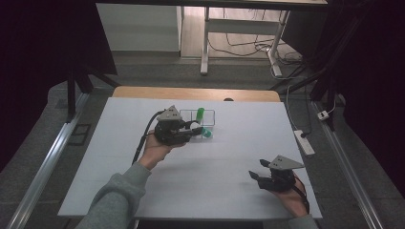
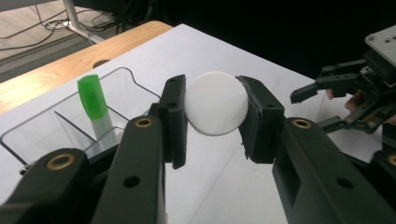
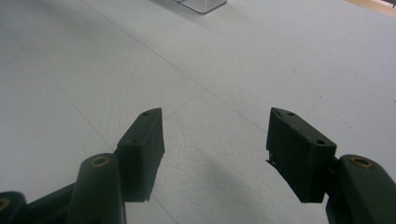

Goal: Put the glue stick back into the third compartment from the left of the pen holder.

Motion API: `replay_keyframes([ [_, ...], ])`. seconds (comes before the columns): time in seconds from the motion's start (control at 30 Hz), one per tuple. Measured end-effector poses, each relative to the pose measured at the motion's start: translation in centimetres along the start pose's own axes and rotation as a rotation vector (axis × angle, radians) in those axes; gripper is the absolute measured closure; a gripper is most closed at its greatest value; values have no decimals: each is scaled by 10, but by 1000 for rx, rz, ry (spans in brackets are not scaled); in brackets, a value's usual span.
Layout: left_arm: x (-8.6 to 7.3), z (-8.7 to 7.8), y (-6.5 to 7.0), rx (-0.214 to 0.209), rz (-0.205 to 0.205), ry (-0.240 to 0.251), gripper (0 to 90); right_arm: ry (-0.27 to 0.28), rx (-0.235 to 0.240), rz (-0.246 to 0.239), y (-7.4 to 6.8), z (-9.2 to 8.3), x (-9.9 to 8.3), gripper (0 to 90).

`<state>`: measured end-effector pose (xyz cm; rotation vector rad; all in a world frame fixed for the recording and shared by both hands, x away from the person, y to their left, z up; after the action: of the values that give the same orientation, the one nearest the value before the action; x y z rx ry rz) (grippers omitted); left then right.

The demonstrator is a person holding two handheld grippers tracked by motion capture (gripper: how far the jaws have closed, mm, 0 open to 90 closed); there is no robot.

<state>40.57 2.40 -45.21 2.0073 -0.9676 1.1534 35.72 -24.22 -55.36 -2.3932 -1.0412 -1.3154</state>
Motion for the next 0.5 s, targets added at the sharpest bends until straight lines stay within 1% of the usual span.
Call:
replay_keyframes([
  [0.27,11,11,-17,50,5,-19,645,3,2,-6,-1,1,0,364],
  [0.37,15,15,-23,63,-2,-23,645,-2,2,-5,0,2,-1,364],
  [0.5,19,20,-31,80,-2,-42,645,-6,4,-3,0,2,-2,363],
])
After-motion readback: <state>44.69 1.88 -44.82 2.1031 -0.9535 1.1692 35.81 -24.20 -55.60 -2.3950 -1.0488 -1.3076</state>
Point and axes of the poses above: each handheld gripper's, and its own axes: z roughly forward along the jaws, x roughly out of its top, y roughly to its right, the point moved 9 cm from there along z, roughly forward along the jaws, and after that the axes turned 4 degrees about -x, right-handed, at the moved point
